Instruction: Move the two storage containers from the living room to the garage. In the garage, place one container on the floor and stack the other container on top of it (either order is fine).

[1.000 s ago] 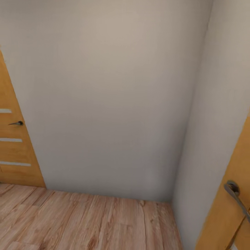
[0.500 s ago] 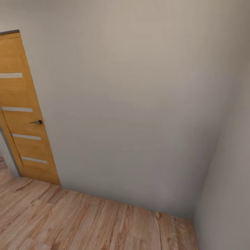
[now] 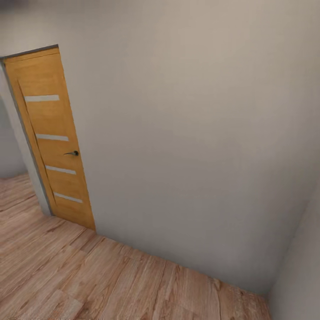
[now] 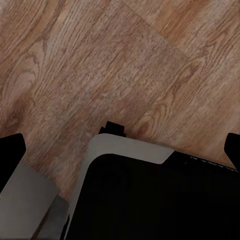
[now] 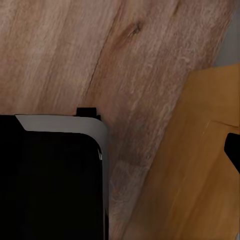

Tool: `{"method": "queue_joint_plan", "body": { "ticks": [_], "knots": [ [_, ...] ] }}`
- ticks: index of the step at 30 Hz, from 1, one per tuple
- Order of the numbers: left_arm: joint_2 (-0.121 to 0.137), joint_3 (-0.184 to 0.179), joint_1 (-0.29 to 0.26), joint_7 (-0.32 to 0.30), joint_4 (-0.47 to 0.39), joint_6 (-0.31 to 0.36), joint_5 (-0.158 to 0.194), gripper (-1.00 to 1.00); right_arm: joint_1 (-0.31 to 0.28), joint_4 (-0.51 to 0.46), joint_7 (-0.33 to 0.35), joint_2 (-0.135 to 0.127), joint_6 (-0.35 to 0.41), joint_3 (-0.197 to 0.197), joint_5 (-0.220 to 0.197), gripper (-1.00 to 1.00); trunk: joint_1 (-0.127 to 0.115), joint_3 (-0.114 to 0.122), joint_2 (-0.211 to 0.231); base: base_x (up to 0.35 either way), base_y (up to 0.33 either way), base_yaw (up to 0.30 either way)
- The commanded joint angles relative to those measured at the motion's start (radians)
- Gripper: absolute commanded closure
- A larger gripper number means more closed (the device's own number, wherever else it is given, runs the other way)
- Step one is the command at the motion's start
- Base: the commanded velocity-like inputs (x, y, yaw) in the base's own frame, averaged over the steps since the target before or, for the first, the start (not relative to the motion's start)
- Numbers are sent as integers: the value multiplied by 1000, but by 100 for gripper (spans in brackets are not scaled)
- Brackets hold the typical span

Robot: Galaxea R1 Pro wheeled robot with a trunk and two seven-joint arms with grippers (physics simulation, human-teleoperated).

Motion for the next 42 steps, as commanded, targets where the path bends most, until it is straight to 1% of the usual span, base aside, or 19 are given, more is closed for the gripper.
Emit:
{"method": "queue_joint_plan", "body": {
  "ticks": [1, 7, 25, 30, 42],
  "knots": [
    [0, -2, -1, 2, 1, -3, 4, -100, -1, 3, -2, 0, -6, 8, -6, -100, 0, -2, -1, 0, 0, 267],
    [0, -2, -1, 2, 1, -3, 5, -100, -1, 3, -2, 0, -6, 9, -6, -100, 0, -2, -1, 96, 0, 267],
    [0, -2, -1, 2, 2, -3, 5, -100, -1, 3, -2, 0, -6, 9, -6, -100, 0, -2, -1, 306, 0, 267],
    [0, -2, -1, 2, 2, -4, 5, -100, -1, 3, -2, 0, -6, 8, -6, -100, 0, -2, -1, 91, 0, 267],
    [0, -2, -1, 2, 1, -4, 5, -100, -1, 3, -2, 0, -6, 10, -6, -100, 0, -2, -1, 4, 0, 267]
  ]
}}
